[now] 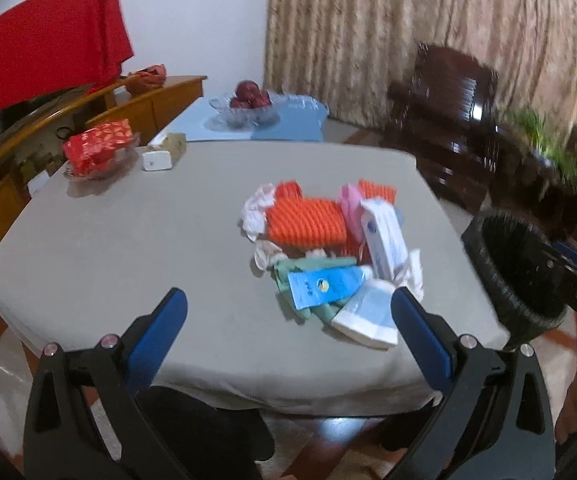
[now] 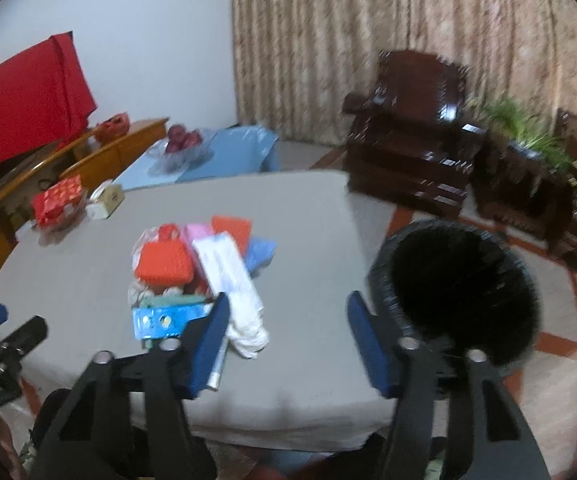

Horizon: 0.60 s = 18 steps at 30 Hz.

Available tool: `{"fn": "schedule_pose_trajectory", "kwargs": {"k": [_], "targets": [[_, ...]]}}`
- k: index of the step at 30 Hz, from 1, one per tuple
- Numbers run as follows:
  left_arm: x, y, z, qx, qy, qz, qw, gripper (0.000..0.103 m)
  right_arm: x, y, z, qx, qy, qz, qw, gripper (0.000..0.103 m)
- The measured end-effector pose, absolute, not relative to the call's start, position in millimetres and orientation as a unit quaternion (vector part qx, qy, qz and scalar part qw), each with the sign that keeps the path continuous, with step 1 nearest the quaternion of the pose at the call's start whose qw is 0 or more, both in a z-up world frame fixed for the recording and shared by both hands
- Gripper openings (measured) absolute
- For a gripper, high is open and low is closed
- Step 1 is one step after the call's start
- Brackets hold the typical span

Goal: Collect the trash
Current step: 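Reach the right gripper to the white tissue and grasp it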

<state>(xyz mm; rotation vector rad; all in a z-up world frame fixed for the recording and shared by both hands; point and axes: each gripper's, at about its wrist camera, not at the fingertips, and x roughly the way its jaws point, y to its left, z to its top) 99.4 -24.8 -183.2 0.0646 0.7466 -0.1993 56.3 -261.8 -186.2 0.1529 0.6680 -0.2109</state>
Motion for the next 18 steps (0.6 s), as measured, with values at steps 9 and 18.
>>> {"fn": "schedule_pose_trajectory", "kwargs": {"k": [9, 18], "targets": [[130.3, -57.1, -238.2, 0.061, 0.355, -0.141, 0.922, 0.098, 114.5, -262.1, -273.4, 0.11, 0.372, -0.033, 0.921, 0.036], [154.0, -65.1, -268.1, 0.066, 0.363, -0.135, 0.92, 0.098, 150.8, -250.3, -298.3, 0.096, 0.395, -0.006, 0.914, 0.029]]}}
